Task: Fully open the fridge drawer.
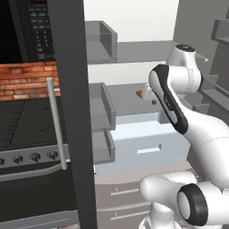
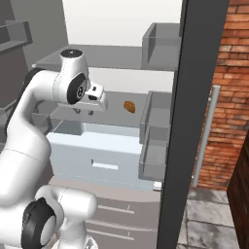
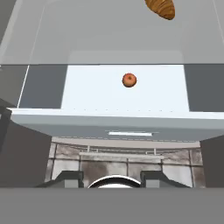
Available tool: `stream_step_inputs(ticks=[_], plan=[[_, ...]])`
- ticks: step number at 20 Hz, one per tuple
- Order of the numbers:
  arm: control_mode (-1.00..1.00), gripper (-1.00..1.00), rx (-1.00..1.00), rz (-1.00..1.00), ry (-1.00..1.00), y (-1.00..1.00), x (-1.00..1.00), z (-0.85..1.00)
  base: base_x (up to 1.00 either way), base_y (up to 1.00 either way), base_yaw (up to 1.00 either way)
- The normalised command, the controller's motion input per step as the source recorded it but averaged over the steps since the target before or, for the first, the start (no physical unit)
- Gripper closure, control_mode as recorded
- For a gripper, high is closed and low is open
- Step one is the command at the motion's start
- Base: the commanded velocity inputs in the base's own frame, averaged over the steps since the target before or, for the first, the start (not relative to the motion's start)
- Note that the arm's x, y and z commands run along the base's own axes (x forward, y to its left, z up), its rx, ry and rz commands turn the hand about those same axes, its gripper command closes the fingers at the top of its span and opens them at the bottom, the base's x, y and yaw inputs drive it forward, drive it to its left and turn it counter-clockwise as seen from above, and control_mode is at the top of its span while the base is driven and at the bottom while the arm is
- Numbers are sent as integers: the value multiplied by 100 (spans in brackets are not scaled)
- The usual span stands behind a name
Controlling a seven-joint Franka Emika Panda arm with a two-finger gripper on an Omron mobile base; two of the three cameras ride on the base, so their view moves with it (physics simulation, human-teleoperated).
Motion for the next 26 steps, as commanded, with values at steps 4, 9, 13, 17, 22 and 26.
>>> stream_step_inputs(ticks=[4, 9, 13, 17, 22, 26], plan=[[-100, -100, 0, 0, 3, 0, 0, -9, 0, 0, 0], [-100, -100, 0, -1, 3, 0, -1, -22, 0, 0, 0], [-100, -100, 0, 0, 0, 0, -3, -17, 0, 0, 0], [100, -100, 0, 0, 0, -1, -14, -12, -24, -6, 0], [100, -100, 0, 0, 0, 0, 0, 0, -50, -16, 0], [100, -100, 0, 0, 0, 0, 0, 0, -33, -13, 0]])
